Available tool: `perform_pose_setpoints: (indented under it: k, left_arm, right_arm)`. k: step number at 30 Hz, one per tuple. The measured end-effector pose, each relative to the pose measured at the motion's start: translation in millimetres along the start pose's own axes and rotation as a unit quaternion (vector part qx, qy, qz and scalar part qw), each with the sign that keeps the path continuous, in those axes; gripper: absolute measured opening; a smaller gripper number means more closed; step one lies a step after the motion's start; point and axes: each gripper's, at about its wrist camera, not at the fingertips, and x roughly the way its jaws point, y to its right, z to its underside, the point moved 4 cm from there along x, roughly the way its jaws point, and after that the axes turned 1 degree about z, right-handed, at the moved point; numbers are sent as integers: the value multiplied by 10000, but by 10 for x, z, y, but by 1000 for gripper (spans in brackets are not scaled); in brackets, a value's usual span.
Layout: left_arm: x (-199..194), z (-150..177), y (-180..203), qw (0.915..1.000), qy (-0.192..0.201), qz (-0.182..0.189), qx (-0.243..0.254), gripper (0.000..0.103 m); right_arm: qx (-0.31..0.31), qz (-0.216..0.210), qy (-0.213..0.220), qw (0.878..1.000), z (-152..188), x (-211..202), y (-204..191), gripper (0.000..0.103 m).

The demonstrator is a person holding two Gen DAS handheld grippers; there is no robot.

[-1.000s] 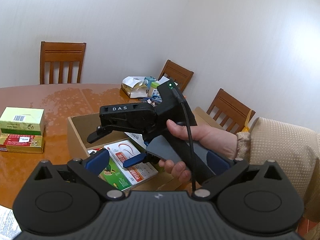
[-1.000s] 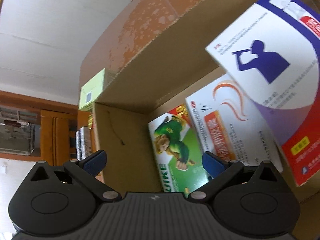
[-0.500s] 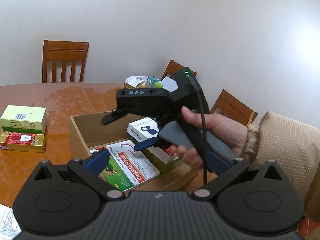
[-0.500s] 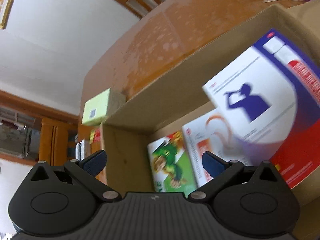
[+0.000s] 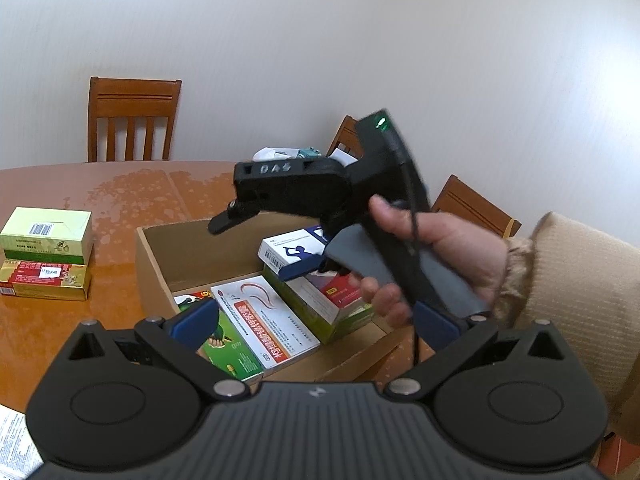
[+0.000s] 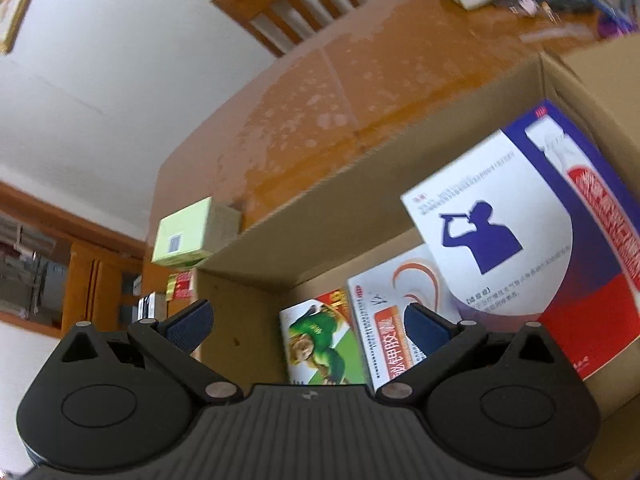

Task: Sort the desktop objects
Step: 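Open the right gripper and tilt it to settle the capsule box upright, then push the capsule box flat against the QUIKE box with the right gripper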

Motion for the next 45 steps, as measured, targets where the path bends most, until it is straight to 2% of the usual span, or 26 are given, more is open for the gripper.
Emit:
perform_pose_setpoints:
  k: [3, 6, 12, 18, 24, 27, 29, 31, 38, 45]
  left_arm:
    - [26, -3, -8, 10000, -21, -65, -36, 103]
    - [58, -5, -14, 9998, -55, -164, -49, 103]
    - [75, 11, -20, 9995, -110, -290, -73, 103]
    - [58, 23, -41, 9989, -152, -424, -108, 103]
    - [52, 19, -38, 9988, -130, -449, -142, 103]
    - [56, 25, -19, 9989, -145, -438, -122, 103]
    - [56, 33, -8, 9990, -154, -412, -100, 103]
    - [62, 38, -1, 9990, -167, -403, -93, 103]
    - [72, 52, -12, 9988, -204, -439, -102, 103]
    - [69, 65, -29, 9987, -208, -439, -120, 103]
  right_arm:
    - [-411, 297, 128, 9986, -23, -103, -84, 103]
    - [-749, 811, 76, 9939, -50, -83, -98, 103]
    - [-749, 831, -323, 9932, -26, 149, -51, 103]
    - [-1068, 1142, -354, 9871, 7, 248, -123, 103]
    - [-1438, 1074, -446, 9828, 64, 202, -274, 103]
    - [-1718, 1000, -832, 9765, 158, 235, -346, 103]
    - [-1672, 949, -1176, 9743, 231, 293, -326, 103]
    - [-1761, 1102, -1440, 9675, 308, 351, -300, 103]
    - [-1991, 1717, -1965, 9446, 546, 511, -195, 103]
    - [-2023, 1779, -2403, 9326, 695, 589, -200, 103]
